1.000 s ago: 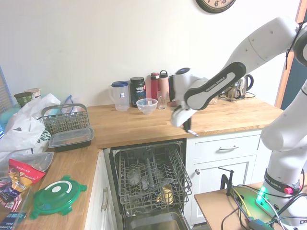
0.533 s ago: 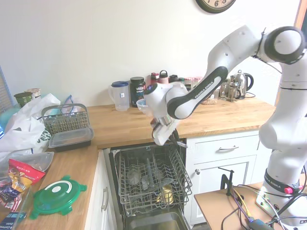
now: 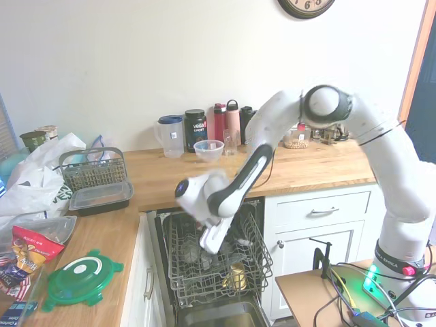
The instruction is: Put the fork in the dishwasher
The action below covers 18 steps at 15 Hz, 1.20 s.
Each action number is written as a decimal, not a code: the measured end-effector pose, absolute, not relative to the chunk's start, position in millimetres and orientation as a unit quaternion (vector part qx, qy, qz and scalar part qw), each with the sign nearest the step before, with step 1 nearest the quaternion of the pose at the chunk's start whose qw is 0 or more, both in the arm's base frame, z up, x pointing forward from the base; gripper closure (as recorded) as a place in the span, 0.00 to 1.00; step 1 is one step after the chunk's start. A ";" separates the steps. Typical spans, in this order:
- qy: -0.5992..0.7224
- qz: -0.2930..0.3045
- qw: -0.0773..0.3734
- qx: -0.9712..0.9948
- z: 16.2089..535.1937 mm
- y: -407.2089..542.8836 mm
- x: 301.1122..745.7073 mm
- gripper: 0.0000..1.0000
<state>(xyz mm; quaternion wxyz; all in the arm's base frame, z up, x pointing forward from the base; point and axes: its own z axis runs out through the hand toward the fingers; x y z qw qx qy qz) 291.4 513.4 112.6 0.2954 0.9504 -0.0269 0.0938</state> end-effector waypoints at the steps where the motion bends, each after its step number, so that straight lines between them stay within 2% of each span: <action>1: -0.027 0.090 0.300 0.949 92.6 522.7 292.3 0.00; 3: -0.034 0.082 0.313 0.946 78.8 536.8 298.9 0.00; 7: -0.035 0.070 0.315 0.946 91.4 563.1 317.4 0.00; 10: -0.028 0.084 0.283 0.955 104.4 596.3 331.5 0.00; 16: -0.023 0.094 0.263 0.960 117.8 629.1 338.9 0.00; 18: -0.023 0.103 0.242 0.965 136.0 636.0 336.5 0.00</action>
